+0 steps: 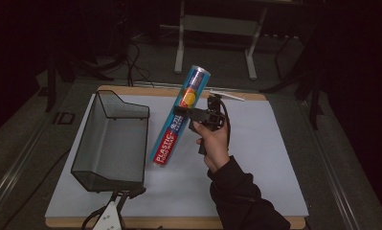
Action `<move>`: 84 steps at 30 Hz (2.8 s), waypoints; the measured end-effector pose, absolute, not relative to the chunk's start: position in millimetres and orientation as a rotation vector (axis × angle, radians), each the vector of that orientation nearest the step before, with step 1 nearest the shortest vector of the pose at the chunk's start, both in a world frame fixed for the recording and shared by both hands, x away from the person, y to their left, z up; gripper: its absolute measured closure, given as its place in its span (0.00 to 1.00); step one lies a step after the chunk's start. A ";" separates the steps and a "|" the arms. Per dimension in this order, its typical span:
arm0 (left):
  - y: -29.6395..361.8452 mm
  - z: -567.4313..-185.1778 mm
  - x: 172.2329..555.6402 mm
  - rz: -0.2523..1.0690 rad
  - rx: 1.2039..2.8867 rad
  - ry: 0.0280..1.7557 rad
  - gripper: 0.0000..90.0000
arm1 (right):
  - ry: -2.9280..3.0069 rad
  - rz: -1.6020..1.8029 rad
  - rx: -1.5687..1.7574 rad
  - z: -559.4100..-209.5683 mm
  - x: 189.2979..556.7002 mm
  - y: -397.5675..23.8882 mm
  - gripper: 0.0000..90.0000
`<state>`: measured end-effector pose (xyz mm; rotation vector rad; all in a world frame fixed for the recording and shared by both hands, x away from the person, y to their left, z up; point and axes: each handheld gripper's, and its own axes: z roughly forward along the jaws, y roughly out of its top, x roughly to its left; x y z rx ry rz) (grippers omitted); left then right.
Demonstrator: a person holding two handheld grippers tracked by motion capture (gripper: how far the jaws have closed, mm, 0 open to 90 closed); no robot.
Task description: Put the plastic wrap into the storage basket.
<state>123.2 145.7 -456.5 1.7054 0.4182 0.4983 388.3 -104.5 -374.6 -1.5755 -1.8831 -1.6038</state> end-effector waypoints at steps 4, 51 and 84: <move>145.8 -456.3 122.8 0.498 1.703 0.417 0.03 | -1.895 -1.598 -1.541 -368.0 391.5 -90.7 0.36; 157.3 -456.1 107.6 0.522 1.687 0.457 0.03 | -2.302 -1.033 -1.443 -411.1 405.7 60.4 0.35; 158.1 -456.3 108.3 0.503 1.679 0.457 0.03 | -2.209 -1.044 -1.671 -454.2 427.7 90.5 0.35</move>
